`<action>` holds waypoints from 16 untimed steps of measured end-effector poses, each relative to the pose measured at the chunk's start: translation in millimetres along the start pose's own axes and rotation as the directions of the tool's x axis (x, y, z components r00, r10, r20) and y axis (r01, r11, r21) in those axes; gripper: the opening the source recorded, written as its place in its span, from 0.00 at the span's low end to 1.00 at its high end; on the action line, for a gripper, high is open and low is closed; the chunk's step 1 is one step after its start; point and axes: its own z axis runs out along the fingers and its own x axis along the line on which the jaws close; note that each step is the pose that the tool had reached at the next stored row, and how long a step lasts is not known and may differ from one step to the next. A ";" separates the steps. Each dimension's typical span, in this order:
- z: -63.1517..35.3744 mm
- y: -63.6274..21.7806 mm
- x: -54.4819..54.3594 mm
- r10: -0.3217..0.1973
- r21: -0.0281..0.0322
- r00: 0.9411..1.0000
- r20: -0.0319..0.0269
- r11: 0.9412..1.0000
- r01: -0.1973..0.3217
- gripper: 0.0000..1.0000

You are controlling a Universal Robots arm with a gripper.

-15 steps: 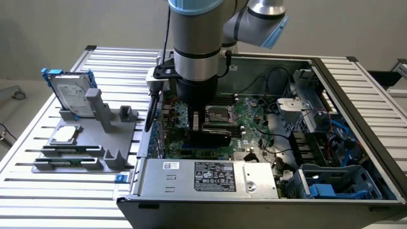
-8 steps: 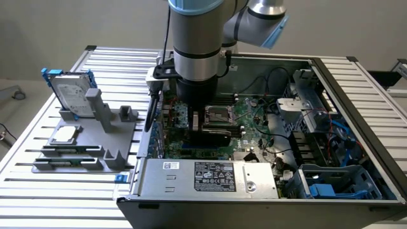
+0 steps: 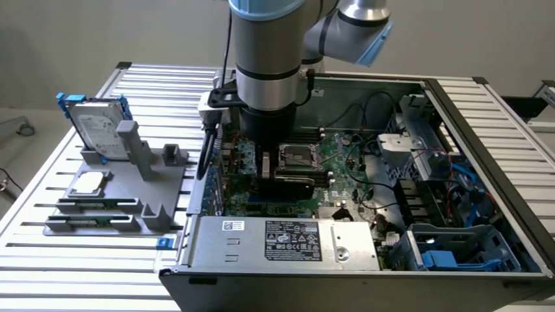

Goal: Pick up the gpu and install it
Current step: 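Insert the gpu into the slot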

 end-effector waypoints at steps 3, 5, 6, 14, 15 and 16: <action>0.9 0.0 0.0 -0.003 0.000 1.000 0.000 1.000 0.003 0.26; 1.7 0.1 -0.1 -0.004 0.000 1.000 0.000 1.000 0.004 0.26; 2.1 0.1 -0.1 -0.004 0.000 1.000 0.000 1.000 0.004 0.26; 2.1 0.5 -0.1 -0.005 0.000 1.000 0.001 1.000 0.005 0.33; 1.7 0.5 -0.1 -0.005 0.000 1.000 0.000 1.000 0.005 0.33; 1.2 0.5 -0.1 -0.005 0.000 1.000 0.000 1.000 0.005 0.40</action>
